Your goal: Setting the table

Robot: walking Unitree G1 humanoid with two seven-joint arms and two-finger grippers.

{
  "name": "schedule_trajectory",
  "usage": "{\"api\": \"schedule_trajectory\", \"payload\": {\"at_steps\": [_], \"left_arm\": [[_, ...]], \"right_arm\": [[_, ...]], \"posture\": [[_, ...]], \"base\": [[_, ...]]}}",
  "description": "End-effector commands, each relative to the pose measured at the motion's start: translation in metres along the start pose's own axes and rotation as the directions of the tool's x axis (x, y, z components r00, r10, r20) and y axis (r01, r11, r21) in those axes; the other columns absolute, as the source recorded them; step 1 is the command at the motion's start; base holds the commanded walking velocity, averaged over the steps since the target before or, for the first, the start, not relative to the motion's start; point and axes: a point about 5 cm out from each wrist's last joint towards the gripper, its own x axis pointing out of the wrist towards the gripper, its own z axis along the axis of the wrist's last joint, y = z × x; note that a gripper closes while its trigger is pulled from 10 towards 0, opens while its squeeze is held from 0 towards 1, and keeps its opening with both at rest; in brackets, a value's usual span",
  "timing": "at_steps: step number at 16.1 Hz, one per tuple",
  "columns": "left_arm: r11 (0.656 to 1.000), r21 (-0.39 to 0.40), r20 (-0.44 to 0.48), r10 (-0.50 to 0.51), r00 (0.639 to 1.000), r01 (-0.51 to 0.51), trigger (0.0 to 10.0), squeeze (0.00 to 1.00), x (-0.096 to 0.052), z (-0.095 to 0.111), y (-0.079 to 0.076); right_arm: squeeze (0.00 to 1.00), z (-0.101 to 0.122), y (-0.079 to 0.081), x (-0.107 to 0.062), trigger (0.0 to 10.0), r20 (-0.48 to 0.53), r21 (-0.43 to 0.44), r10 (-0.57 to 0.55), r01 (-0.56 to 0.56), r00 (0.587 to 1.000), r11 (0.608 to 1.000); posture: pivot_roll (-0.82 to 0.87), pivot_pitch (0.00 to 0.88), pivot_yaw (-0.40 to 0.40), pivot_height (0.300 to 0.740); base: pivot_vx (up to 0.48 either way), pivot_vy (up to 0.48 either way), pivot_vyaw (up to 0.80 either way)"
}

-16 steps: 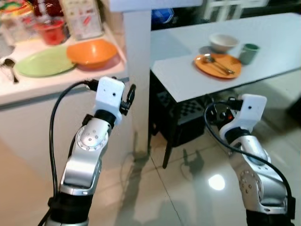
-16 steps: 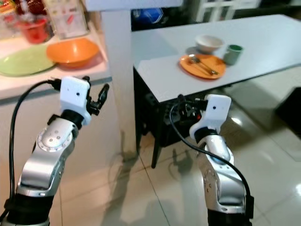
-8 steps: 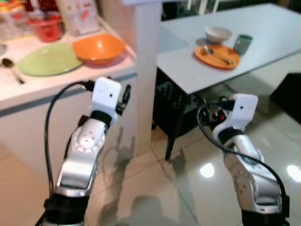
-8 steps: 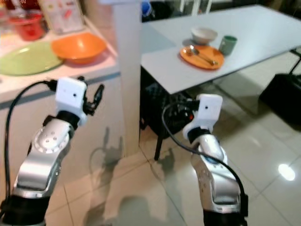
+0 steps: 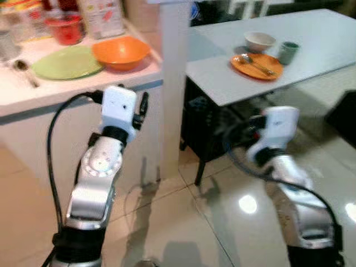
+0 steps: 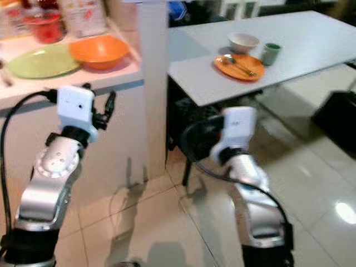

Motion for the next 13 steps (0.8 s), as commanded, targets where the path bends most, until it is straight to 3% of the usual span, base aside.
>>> {"api": "schedule_trajectory", "payload": {"at_steps": [1,6,13], "left_arm": [[1.000,-0.006,0.031,0.010,0.999,-0.010,10.0,0.00,0.0002,0.0056,0.0025],[1.000,-0.009,0.028,0.000,1.000,0.000,10.0,0.00,-0.0003,0.0048,0.0016],[1.000,-0.011,0.025,-0.007,1.000,0.008,10.0,0.00,0.0001,0.0037,0.0017]], "right_arm": [[0.00,0.0044,0.0003,0.0014,10.0,0.015,-0.024,0.026,-0.025,1.000,0.999],[0.00,0.0053,0.0042,0.0023,10.0,0.019,-0.044,0.083,-0.083,0.996,0.996],[0.00,0.0057,0.0034,0.0030,10.0,0.027,-0.055,0.076,-0.074,0.997,0.996]], "posture": [[0.03,0.000,-0.021,0.740],[0.03,0.000,-0.022,0.740],[0.03,0.000,-0.020,0.740]], "base": [[0.259,0.000,0.80],[0.275,0.000,0.80],[0.279,0.000,0.79]]}}
